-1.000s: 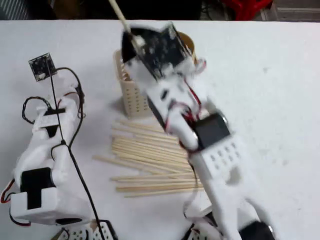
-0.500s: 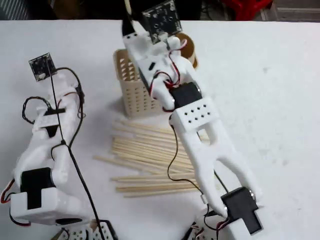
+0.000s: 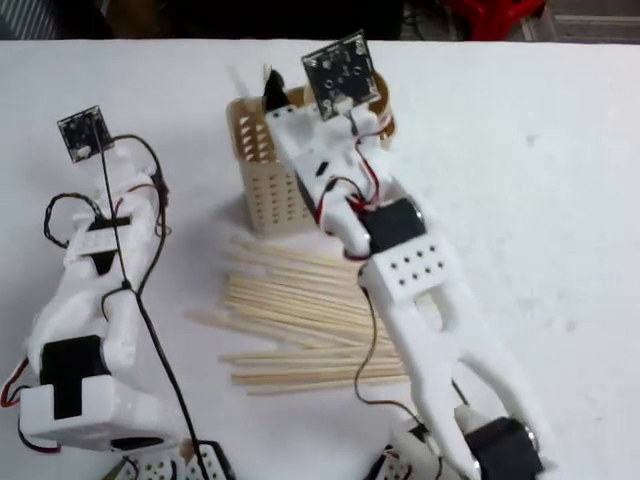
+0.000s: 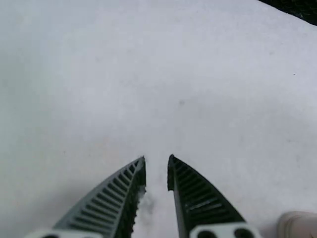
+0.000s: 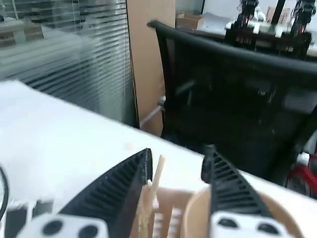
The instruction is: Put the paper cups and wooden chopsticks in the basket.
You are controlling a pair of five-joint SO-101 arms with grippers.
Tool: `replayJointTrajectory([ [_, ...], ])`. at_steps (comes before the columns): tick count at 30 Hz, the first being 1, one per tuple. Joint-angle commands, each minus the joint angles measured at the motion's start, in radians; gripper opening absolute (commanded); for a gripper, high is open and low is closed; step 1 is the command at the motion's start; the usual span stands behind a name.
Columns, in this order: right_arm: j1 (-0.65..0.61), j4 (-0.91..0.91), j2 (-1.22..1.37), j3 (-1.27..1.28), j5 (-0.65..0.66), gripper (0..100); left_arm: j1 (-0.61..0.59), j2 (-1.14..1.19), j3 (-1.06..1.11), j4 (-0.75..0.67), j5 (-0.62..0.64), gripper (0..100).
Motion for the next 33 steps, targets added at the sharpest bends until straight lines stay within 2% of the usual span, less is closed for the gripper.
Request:
replayJointTrajectory([
  [1,0.008,0.219,-0.114,0.015,-0.009,16.8,0.002,-0.007,-0.048,-0.021,-0.008,9],
  [4,0.013,0.441,-0.196,0.106,-0.002,17.4,-0.016,-0.007,-0.048,-0.023,-0.008,9],
  [6,0.013,0.524,-0.249,0.175,0.0,18.5,-0.018,-0.007,-0.048,-0.023,-0.008,9],
  [9,0.005,0.59,-0.303,0.23,0.012,18.0,-0.016,-0.007,-0.048,-0.021,-0.008,9],
  [14,-0.007,0.69,-0.298,0.236,0.238,14.7,-0.019,-0.007,-0.048,-0.021,-0.008,9],
  [18,0.013,0.65,-0.269,0.195,0.242,14.8,-0.016,-0.007,-0.048,-0.025,-0.008,9],
  [25,-0.001,0.682,0.036,-0.252,0.245,14.9,-0.016,-0.007,-0.048,-0.021,-0.008,9],
  [29,-0.022,0.789,0.277,-0.543,0.241,14.9,-0.016,-0.007,-0.048,-0.021,-0.008,9],
  [33,-0.048,0.912,0.403,-0.795,0.244,14.9,-0.015,-0.007,-0.048,-0.021,-0.008,9],
])
